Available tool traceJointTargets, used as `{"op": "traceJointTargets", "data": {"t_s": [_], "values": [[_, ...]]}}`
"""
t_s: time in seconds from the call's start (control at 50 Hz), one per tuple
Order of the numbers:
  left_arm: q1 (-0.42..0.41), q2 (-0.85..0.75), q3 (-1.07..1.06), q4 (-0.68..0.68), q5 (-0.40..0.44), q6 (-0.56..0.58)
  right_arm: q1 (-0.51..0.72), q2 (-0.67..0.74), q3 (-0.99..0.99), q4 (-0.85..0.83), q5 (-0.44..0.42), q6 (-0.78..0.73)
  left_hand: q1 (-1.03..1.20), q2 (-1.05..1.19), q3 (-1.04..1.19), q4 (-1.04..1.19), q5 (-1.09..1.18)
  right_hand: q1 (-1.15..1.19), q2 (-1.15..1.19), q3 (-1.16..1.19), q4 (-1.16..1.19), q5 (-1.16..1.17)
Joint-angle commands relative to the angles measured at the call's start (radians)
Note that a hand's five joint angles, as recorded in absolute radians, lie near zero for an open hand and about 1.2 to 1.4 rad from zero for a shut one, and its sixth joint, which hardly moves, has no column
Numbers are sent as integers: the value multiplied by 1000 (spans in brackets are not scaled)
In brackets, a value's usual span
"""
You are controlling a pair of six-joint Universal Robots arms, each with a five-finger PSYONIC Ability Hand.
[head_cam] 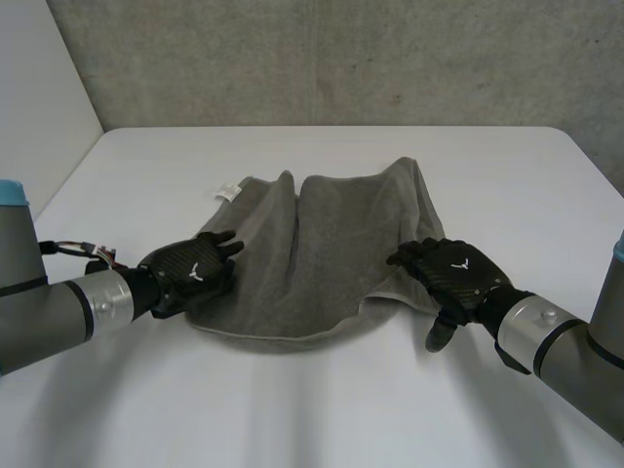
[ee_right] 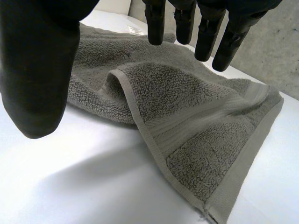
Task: Fold the towel.
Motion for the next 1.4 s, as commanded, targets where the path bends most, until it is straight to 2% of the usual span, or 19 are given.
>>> {"op": "traceJointTargets", "data": {"t_s": [0.02,0.06,0.18,0.22,0.24,0.28,0.34,0.4,0.42,0.44,0.46,0.5,0.52,0.6,0.9,1.1,1.28,1.4], "values": [[8,37,-53,-3,-20,-89,1,1,13,1,12,42,45,39,-43,-50,41,-66,-67,-21,-60,-58],[29,40,-75,-3,-20,-123,0,-2,21,1,17,97,197,191,-43,-50,192,-66,-67,-21,-60,-58],[46,43,-93,-2,-20,-179,-3,-5,27,1,20,147,382,377,-43,-50,378,-66,-67,-21,-60,-58],[46,43,-93,-2,-20,-247,-2,-6,32,-2,23,151,587,581,-43,-50,582,-66,-67,-21,-60,-58],[46,43,-93,-2,-20,-247,-2,-6,32,-2,23,151,588,582,-43,-50,583,-66,-67,-21,-60,-58],[44,55,-93,1,-19,-340,-5,-8,50,-12,40,151,588,582,-43,-50,583,-66,-67,-21,-60,-58],[44,69,-92,3,-20,-391,-5,-9,56,-35,57,153,588,582,-43,-50,583,-66,-67,-21,-60,-58],[35,115,-92,6,-20,-567,0,-12,87,-130,139,188,588,582,-43,-50,583,-66,-67,-21,-60,-58],[35,115,-92,6,-20,-568,0,-12,87,-130,139,188,588,582,-43,-50,583,-66,-67,-21,-60,-58],[32,126,-92,6,-20,-618,6,-11,91,-150,165,209,588,582,-43,-50,583,-66,-67,-21,-60,-58],[32,126,-92,6,-20,-618,6,-11,91,-150,165,210,588,582,-43,-50,583,-66,-67,-21,-60,-58],[20,149,-92,15,-22,-734,13,-2,96,-173,194,237,588,582,-43,-50,583,-66,-67,-21,-60,-58],[20,149,-92,15,-22,-735,14,-2,96,-173,195,237,588,582,-43,-50,583,-66,-67,-21,-60,-58],[6,199,-109,47,-25,-883,24,8,91,-248,210,263,588,582,-43,-50,583,-66,-67,-21,-60,-58],[28,261,-115,64,-86,-930,81,138,2,-289,284,293,588,582,-43,-50,583,-66,-67,-21,-60,-58],[48,295,-109,101,-88,-1086,142,201,-45,-338,334,303,588,582,-43,-50,583,-66,-67,-21,-60,-58],[61,316,-110,105,-89,-1114,144,261,-88,-389,350,314,588,582,-43,-50,583,-66,-67,-21,-60,-58],[75,328,-107,110,-89,-1166,127,304,-125,-394,397,314,588,582,-43,-50,583,-59,-60,-21,-60,-51]]}}
